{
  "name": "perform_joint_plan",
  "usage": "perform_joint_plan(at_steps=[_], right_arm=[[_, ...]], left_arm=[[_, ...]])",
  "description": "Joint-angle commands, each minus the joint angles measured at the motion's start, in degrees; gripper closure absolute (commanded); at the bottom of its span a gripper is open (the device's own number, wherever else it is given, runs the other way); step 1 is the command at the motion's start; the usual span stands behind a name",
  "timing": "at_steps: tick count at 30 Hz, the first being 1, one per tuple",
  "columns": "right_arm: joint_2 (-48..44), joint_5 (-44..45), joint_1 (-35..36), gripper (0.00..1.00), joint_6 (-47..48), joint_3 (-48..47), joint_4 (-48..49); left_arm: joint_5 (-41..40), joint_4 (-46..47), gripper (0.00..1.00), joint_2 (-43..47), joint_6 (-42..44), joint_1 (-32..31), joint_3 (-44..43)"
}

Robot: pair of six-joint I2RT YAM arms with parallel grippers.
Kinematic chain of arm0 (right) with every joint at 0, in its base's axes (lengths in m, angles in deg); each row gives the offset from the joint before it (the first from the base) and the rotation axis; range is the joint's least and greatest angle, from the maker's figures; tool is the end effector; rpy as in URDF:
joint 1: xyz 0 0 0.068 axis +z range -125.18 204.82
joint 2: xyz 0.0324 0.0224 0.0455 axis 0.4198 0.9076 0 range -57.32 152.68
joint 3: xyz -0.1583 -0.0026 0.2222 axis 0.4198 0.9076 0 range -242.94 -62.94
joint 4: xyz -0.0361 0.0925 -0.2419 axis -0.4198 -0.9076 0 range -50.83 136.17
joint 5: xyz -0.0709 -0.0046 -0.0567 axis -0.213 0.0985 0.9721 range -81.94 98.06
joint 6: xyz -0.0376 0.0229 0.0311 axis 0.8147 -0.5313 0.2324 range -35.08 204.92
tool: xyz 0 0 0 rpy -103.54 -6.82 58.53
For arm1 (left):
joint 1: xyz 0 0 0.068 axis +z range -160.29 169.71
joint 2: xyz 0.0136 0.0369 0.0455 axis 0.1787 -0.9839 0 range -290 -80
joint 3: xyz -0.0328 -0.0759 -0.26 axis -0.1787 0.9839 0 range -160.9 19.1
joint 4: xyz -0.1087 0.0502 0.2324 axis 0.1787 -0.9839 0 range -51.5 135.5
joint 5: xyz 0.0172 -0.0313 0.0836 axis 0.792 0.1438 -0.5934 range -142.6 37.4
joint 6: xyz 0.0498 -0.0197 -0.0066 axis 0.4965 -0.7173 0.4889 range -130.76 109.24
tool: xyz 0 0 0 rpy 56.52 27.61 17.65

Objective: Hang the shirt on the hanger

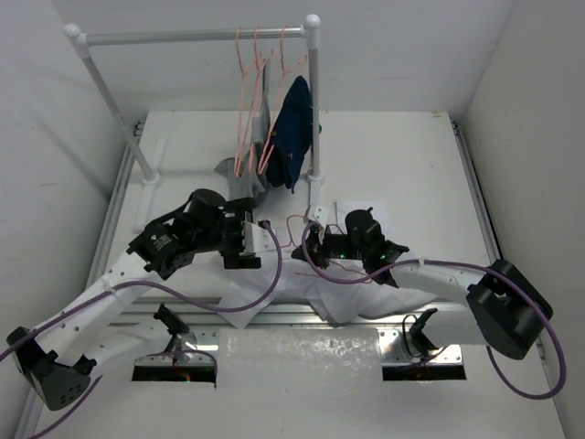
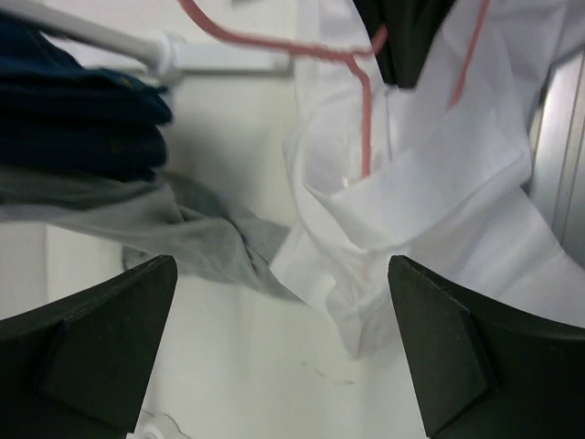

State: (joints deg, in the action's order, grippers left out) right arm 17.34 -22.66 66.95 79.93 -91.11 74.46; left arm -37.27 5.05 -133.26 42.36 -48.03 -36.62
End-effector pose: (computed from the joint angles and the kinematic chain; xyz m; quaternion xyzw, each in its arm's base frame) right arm 0.1819 0.1890 0.1991 -0.3959 0.6910 0.4227 0.4326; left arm 0.1442 -0.1235 0.3288 0.6756 0.5834 -0.0606 0.4467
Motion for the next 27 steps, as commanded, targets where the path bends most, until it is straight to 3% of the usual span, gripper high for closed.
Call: perform_joint_plan(at_steps=[1,5,9,10,13,18,21,22,24,25,27], right_arm=[[-0.56,-1.36,0.50,1.00,-0.19,-0.14,5.19],[-0.82,-1.45,1.02,1.00,0.51,-0.93,3.88],[-1.18,-1.45,1.46,1.00,1.04,-0.67,3.96],[-1.35,-1.36,1.55,1.00,1.04,-0.40,3.96],[-1.88,-1.01,1.82,1.00,1.56,-0.05,4.05],[-3.02,0.13,1.90,1.00,2.88,0.21,3.52],[-3.11,-0.04,1.90,1.00,3.67,-0.23,2.91],[-3.20,-0.13,1.90,1.00,3.76,-0.31,2.91],[-3.20,-0.48,1.90,1.00,4.03,-0.31,3.17],[-3.28,-0.57,1.99,1.00,4.11,-0.40,3.08],[-3.37,-0.92,1.90,1.00,4.55,-0.66,3.00]], left_arm=[[0.03,-2.79,0.00,0.96,2.33,1.96,2.37],[0.22,0.54,0.00,-1.23,1.46,5.21,6.41],[7.06,3.62,0.00,-7.29,-1.18,10.74,6.16],[12.13,3.71,0.00,-8.69,-1.27,12.49,5.46],[18.39,2.92,0.01,-11.16,-0.30,12.51,5.45],[22.28,-1.30,0.00,-17.05,0.67,12.34,3.78],[23.69,2.64,0.12,-17.50,-0.82,12.34,5.62],[24.39,3.96,0.26,-17.76,-1.52,12.34,5.71],[26.14,4.76,0.44,-17.94,-2.06,12.25,5.54],[26.59,5.37,0.61,-17.94,-2.49,12.07,5.45],[26.16,6.08,0.71,-17.85,-3.02,10.68,5.19]])
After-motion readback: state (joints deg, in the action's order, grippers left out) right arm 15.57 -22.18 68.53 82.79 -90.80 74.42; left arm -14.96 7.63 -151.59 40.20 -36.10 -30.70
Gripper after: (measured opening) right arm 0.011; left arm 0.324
